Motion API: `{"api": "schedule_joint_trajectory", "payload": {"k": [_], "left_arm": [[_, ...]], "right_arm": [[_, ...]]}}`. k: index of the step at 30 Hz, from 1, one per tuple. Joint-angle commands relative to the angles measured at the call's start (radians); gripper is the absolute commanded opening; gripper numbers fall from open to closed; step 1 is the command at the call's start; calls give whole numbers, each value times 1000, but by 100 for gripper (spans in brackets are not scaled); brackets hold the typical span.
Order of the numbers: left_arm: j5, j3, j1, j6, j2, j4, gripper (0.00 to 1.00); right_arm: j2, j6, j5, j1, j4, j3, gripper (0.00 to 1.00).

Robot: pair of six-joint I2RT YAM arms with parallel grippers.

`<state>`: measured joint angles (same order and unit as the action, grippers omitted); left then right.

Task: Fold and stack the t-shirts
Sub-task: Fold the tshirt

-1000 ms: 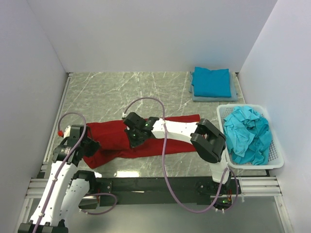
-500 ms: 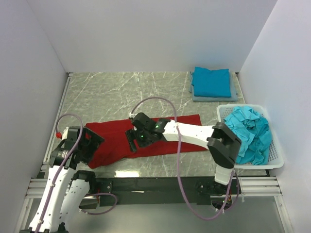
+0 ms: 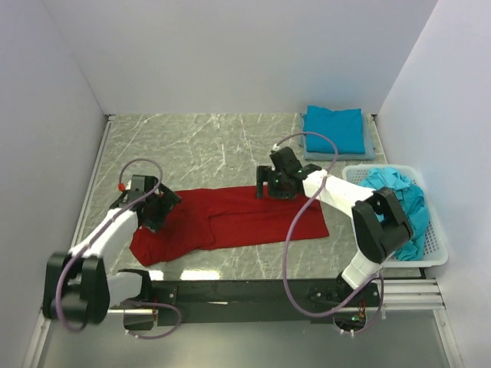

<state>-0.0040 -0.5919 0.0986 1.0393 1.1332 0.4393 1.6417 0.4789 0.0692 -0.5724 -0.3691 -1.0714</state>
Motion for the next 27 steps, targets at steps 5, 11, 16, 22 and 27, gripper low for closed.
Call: {"api": "schedule_joint_trajectory", "payload": {"k": [5, 11, 16, 22, 27], "left_arm": [[35, -52, -49, -76, 310, -316, 99], [100, -274, -56, -101, 658, -419, 99], [272, -727, -37, -91, 995, -493, 99], [303, -1669, 134, -295, 1505, -151, 99], [480, -1749, 150, -101, 1656, -508, 99]], "right_arm": [[119, -49, 57, 114, 96, 27, 92], [48, -22, 112, 109, 114, 141, 93], [-135, -6, 162, -1, 87, 339, 93], [-258, 69, 260, -309, 114, 422, 94], [-235, 40, 209, -458, 130, 395, 94]]}}
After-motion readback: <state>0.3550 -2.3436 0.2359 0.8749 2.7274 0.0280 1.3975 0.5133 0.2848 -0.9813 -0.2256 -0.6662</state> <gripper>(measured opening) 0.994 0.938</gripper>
